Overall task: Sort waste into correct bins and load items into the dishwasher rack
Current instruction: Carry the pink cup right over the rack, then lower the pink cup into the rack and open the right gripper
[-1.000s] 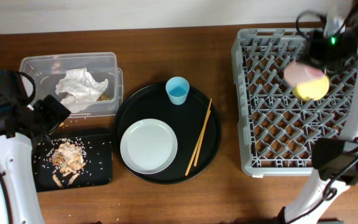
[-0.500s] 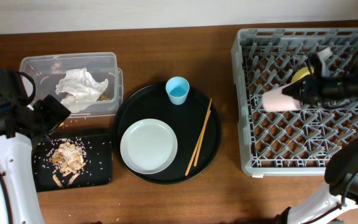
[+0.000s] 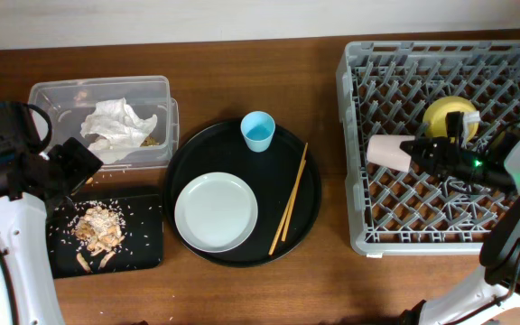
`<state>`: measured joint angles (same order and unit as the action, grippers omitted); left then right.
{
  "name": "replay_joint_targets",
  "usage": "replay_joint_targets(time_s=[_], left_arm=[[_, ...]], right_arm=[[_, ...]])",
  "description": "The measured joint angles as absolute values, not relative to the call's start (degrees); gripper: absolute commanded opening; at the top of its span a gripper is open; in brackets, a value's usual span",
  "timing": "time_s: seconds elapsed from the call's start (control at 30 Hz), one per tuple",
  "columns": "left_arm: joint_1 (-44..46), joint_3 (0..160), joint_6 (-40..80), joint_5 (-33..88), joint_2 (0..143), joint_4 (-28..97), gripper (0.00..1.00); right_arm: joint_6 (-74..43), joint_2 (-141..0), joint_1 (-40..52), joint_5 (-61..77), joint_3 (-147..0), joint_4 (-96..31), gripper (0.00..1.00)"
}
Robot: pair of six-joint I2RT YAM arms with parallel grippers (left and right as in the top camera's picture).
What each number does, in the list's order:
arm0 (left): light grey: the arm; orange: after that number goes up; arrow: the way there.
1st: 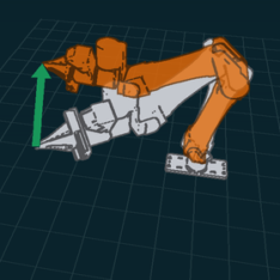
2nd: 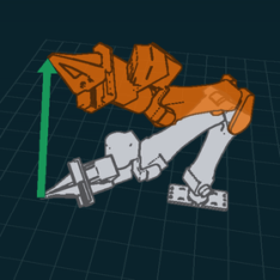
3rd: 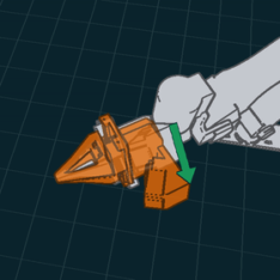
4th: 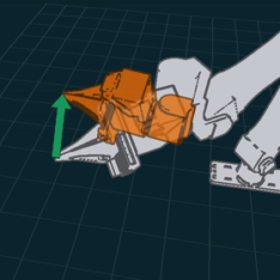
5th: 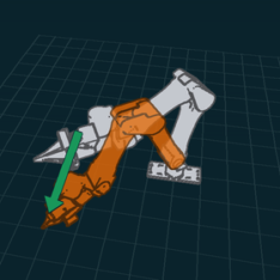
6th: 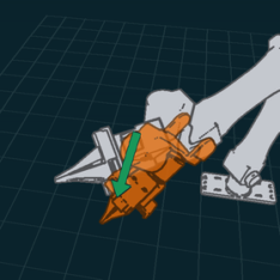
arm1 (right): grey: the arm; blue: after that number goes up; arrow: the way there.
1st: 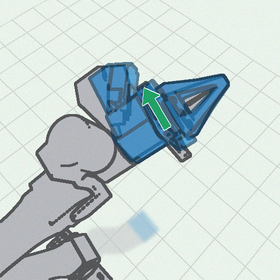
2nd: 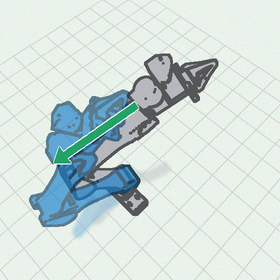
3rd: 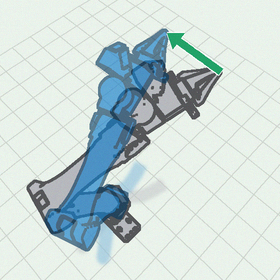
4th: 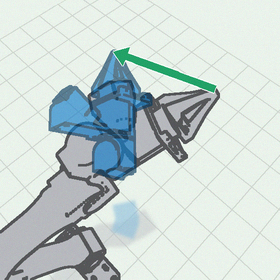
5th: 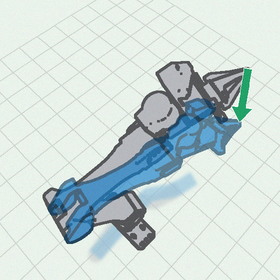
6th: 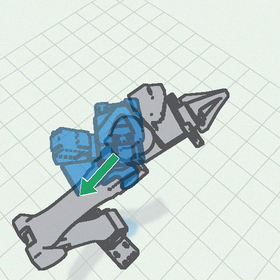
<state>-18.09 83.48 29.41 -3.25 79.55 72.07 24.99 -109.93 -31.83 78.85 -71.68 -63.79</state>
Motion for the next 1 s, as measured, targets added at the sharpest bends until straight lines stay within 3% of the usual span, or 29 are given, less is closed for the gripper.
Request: replay_joint_targets(time_s=[1.0], left_arm=[[-18.1, 83.5, 29.4, -3.3, 79.5, 72.1, 0.99]], right_arm=[[23.0, -110.0, -30.0, 78.5, -71.2, -64.4, 0.04]])
